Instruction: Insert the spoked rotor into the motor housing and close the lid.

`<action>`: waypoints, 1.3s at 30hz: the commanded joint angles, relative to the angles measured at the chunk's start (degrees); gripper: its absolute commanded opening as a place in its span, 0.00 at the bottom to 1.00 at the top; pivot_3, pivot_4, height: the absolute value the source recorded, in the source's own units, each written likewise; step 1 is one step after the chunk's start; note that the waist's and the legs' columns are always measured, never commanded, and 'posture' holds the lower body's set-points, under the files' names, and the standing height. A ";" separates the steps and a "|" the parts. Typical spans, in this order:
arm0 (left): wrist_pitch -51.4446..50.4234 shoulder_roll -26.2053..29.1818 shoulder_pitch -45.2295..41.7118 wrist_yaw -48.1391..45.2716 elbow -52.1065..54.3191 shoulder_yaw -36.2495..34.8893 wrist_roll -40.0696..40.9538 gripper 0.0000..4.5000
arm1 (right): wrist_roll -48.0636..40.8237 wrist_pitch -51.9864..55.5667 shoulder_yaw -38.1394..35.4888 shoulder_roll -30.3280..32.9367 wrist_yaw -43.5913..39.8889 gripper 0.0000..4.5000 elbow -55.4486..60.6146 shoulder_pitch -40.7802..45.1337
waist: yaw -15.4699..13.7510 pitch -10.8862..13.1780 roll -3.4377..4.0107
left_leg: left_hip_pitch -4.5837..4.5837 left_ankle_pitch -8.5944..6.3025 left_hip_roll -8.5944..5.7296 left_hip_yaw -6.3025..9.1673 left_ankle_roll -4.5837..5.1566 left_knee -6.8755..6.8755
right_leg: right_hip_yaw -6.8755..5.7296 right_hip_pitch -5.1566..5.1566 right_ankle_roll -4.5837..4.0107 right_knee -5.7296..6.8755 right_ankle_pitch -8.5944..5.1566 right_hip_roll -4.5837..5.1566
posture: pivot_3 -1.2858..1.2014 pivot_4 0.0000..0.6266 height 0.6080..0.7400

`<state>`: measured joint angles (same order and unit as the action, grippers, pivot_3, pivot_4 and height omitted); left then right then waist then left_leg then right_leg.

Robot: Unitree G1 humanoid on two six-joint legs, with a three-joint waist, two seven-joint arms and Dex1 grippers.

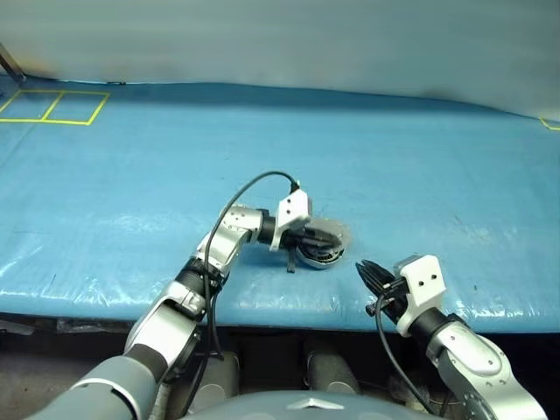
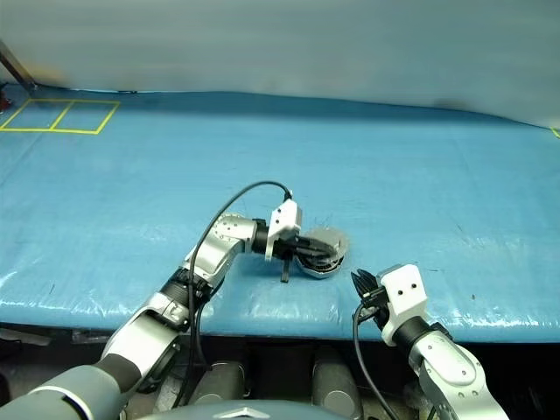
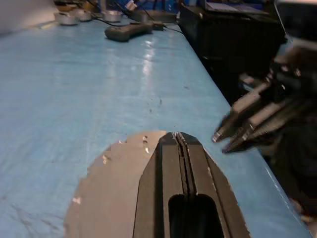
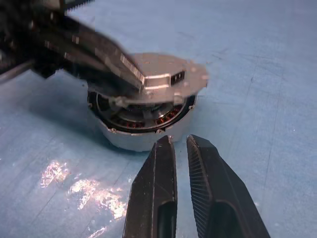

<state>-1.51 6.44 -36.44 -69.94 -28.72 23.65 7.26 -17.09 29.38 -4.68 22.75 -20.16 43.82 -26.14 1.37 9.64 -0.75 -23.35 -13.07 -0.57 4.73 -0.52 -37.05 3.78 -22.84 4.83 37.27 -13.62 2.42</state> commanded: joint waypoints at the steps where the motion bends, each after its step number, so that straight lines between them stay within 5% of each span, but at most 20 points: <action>1: 2.13 -0.70 -0.71 2.27 -0.09 0.82 -2.55 0.00 | -0.26 -1.18 -1.68 -0.09 0.14 0.11 0.90 0.51 | -0.19 0.00 0.00 | -0.03 0.00 0.00 0.02 0.00 -0.03 | -0.01 0.00 0.02 0.00 0.00 0.00 | 0.52 0.24 1.00; 9: 9.15 0.40 -0.78 6.04 -4.44 4.98 -11.21 0.00 | 1.58 -0.84 -0.48 -0.13 1.04 0.11 0.08 1.99 | -0.41 -0.06 0.08 | -0.05 -0.01 -0.01 0.02 0.02 -0.04 | 0.00 0.04 0.10 -0.12 0.06 0.00 | 0.52 0.24 1.00; 16: 7.63 1.45 0.06 3.14 -2.68 3.32 -8.42 0.00 | 2.56 -0.94 0.69 -0.40 1.31 0.11 -0.96 3.22 | -0.23 -0.09 0.11 | 0.03 0.00 -0.01 0.01 0.03 -0.12 | 0.00 0.15 0.13 -0.12 0.07 0.00 | 0.52 0.24 1.00; 23: 5.61 3.37 3.41 -0.28 16.08 -1.99 2.05 0.00 | -3.38 -1.69 0.44 -1.49 -2.24 0.11 1.22 5.00 | 0.08 -0.09 0.19 | -0.07 0.00 0.05 0.06 0.03 -0.05 | -0.02 0.00 -0.18 -0.09 0.25 -0.02 | 0.52 0.24 1.00; 27: -4.29 6.73 7.38 0.11 30.51 -6.53 11.67 0.00 | -2.89 0.03 1.35 0.29 -2.65 0.11 1.60 7.59 | 0.06 -0.11 0.22 | -0.14 -0.03 0.04 0.11 0.07 -0.07 | -0.02 0.00 -0.20 -0.12 0.26 0.06 | 0.52 0.24 1.00; 32: -10.13 11.90 11.40 3.46 36.08 -9.80 13.80 0.00 | -1.12 -0.29 2.93 1.43 -2.57 0.11 -0.29 11.41 | 0.28 -0.15 0.30 | -0.02 -0.02 0.04 0.08 0.06 -0.06 | -0.04 0.04 -0.18 -0.10 0.23 -0.04 | 0.52 0.24 1.00; 39: -10.51 20.31 21.55 6.60 36.11 -10.79 10.35 0.00 | 5.42 -3.42 9.11 1.74 -2.83 0.54 -11.04 20.70 | 0.61 -0.15 0.30 | 0.19 0.01 0.08 -0.06 0.03 -0.03 | 0.02 0.18 -0.30 -0.11 0.04 -0.05 | 0.52 0.24 1.00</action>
<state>-12.16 26.55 -15.63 -63.85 5.44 13.62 17.53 -11.61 28.05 4.46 25.01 -22.62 32.85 -7.28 1.98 9.49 -0.45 -23.17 -13.06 -0.49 4.68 -0.50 -37.06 3.81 -22.66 4.47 37.17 -13.54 2.38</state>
